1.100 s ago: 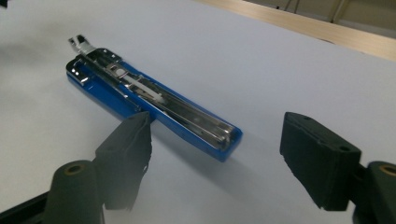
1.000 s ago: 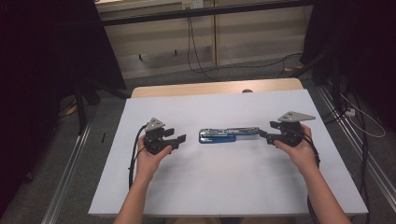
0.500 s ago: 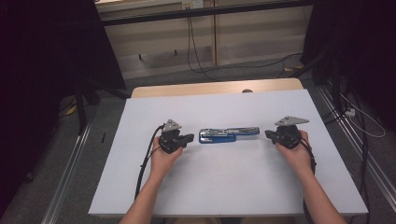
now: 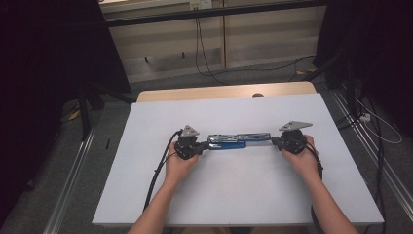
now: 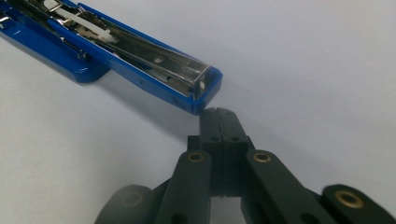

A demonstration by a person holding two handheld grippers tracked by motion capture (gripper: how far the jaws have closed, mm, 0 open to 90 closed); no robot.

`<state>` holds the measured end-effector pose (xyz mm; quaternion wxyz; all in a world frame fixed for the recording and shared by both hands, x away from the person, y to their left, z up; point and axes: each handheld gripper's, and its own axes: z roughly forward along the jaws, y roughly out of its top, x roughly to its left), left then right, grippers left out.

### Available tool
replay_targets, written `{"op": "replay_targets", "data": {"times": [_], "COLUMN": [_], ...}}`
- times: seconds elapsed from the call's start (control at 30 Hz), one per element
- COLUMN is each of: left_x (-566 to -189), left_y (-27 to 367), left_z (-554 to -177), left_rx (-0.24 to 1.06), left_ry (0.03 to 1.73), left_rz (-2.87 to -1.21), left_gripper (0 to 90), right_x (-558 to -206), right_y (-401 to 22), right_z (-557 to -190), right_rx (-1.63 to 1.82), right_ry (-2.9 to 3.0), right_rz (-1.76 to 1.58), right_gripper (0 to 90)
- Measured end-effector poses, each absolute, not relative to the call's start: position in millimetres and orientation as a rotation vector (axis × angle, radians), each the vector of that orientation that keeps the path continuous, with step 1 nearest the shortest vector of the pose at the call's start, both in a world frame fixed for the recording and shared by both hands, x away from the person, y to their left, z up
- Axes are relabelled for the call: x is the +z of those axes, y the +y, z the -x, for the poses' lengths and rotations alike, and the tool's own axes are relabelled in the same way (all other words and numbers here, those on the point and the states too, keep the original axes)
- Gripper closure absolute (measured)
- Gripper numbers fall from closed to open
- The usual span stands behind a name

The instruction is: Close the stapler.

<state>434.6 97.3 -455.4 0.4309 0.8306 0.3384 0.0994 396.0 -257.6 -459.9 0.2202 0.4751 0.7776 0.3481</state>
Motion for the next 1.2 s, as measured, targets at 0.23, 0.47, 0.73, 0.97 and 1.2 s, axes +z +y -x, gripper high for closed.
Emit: {"op": "replay_targets", "data": {"times": [0.23,0.47,0.73,0.97,1.2], "left_x": [-457.9,-459.2,-459.5,-458.9,-458.1], "left_y": [90.9,88.4,88.1,90.0,91.8], "left_z": [-433.8,-432.1,-432.0,-432.7,-433.1], "left_rx": [0.245,0.247,0.240,0.237,0.238], "left_ry": [0.830,0.822,0.826,0.824,0.832], "left_rz": [-2.089,-2.095,-2.091,-2.101,-2.090], "left_gripper": [90.0,90.0,90.0,90.0,90.0], "right_x": [-460.4,-456.6,-454.4,-451.5,-453.1], "right_y": [-255.8,-250.3,-247.0,-239.7,-234.5], "right_z": [-396.2,-396.8,-397.3,-397.9,-397.2], "right_rx": [0.969,0.991,1.057,1.090,1.105], "right_ry": [2.202,2.187,2.178,2.183,2.207], "right_rz": [-1.289,-1.264,-1.242,-1.207,-1.190], "right_gripper": [90.0,90.0,90.0,90.0,88.9]}}
